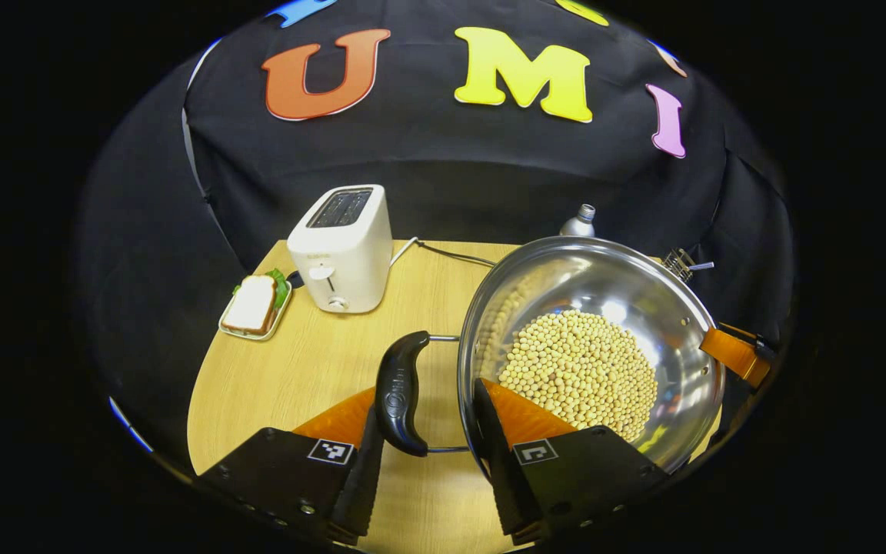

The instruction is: First push the handle of the pot to place it horizontally, then grasp the pot with both hands and set it on the induction cooktop.

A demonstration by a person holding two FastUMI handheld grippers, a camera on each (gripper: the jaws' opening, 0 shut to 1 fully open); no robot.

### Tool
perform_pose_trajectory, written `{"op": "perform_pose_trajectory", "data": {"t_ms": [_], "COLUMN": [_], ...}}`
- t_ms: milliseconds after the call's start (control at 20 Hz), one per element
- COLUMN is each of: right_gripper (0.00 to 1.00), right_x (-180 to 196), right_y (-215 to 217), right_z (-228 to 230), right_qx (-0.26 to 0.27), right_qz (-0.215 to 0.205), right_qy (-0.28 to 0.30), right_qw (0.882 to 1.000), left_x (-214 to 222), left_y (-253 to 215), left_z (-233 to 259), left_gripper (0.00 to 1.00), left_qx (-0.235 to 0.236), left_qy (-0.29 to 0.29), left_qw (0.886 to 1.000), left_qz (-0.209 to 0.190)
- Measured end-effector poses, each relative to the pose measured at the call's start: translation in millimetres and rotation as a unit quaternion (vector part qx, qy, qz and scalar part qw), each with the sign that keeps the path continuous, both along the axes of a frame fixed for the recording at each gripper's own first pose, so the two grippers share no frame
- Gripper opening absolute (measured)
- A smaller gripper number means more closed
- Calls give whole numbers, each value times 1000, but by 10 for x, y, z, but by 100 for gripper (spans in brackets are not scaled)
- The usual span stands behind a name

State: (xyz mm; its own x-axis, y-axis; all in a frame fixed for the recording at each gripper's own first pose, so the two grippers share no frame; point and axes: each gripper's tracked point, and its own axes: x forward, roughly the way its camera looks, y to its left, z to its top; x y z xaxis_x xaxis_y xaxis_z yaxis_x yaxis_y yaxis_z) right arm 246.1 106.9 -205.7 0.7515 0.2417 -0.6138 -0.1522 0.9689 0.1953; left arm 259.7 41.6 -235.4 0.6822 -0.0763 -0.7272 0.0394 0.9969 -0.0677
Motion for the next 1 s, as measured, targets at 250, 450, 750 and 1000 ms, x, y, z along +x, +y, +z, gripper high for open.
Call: {"op": "perform_pose_trajectory", "data": {"t_ms": [250, 450, 750, 1000], "right_gripper": [53, 53, 51, 51], "right_x": [72, 117, 199, 282], "right_y": [-434, -794, -1142, -1223], "right_z": [28, -20, -196, -386], "right_qx": [6, 6, -15, -19], "right_qz": [-14, -29, -39, -40], "right_qy": [4, 8, -3, 4], "right_qw": [1000, 1000, 999, 999], "left_x": [90, 162, 231, 278], "left_y": [-438, -800, -1159, -1237], "left_z": [57, 10, -269, -461], "left_gripper": [60, 60, 60, 60], "left_qx": [0, -5, -18, -26], "left_qy": [-8, -14, -7, 1], "left_qw": [1000, 1000, 999, 999], "left_qz": [-12, -24, -36, -31]}}
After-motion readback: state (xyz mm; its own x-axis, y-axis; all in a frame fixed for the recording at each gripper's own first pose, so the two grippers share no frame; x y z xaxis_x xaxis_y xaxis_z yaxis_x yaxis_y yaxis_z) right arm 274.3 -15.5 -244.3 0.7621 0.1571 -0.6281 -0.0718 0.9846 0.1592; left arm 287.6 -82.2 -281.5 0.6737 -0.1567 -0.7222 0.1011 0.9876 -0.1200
